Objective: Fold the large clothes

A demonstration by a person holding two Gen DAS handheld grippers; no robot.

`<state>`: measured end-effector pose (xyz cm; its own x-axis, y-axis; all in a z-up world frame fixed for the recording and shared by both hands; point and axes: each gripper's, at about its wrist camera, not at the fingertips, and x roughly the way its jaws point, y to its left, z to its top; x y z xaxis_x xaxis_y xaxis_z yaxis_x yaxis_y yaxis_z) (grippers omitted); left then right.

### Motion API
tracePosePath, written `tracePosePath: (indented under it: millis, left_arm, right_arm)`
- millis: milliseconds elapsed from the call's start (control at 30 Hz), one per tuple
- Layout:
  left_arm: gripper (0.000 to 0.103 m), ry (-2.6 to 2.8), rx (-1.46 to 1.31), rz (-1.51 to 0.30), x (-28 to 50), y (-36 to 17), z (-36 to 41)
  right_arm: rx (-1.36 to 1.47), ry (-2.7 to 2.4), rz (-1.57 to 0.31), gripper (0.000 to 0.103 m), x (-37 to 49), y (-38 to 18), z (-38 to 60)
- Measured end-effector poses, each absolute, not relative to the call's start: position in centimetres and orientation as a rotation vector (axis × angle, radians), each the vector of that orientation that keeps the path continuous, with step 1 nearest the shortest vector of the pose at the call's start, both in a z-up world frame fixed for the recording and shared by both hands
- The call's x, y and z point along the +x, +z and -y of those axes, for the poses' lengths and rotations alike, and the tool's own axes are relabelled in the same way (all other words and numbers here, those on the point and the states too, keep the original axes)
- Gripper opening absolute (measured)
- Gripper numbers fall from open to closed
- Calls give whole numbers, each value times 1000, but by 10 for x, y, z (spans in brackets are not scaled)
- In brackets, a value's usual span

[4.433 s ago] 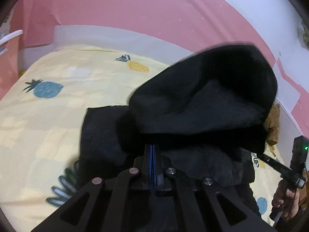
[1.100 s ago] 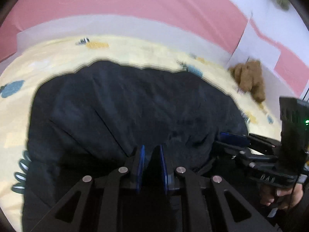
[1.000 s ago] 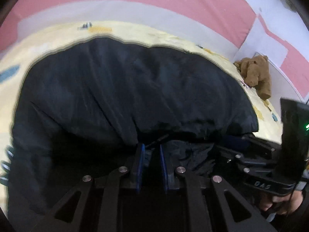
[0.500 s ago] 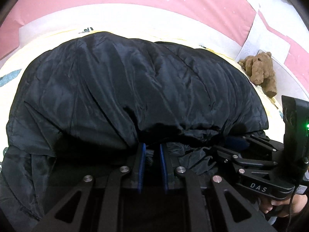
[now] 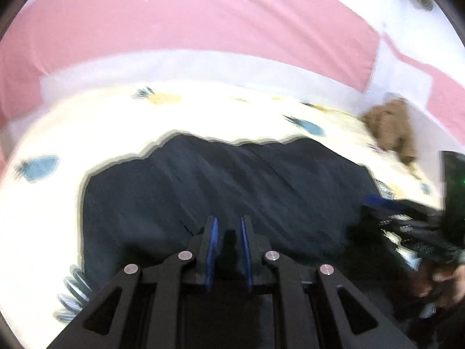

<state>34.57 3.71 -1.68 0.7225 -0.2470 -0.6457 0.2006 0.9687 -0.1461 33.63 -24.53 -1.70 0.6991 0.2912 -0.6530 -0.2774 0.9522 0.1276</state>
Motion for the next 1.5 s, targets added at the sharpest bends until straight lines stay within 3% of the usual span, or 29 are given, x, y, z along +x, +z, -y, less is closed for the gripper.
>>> tracePosePath:
  millis: [267,533,700,867,1133,1500]
  left_arm:
    - [19,-149,-201,-807,398,-66,-86]
    - [18,-154,-163,-756,368,-45,-87]
    - [18,-117,-155,-815,365,-66,-94]
    - [18,-104,-157,-805,357,-58,-92]
    - [18,-113,-120,-765,273,-25,-75]
    - [18,-120,-109,-756,150,-10,-51]
  right_arm:
    - [70,222,-849,45,396,-63,284]
    - [85,230,-774,45,358,-34,293]
    - [93,203,-880,45,368,-68,307]
    - [114,186,-856,45,352,-49,313]
    - [122,224,-755,46,266,-3,310]
    - [65,260,-755,46,154,-3,295]
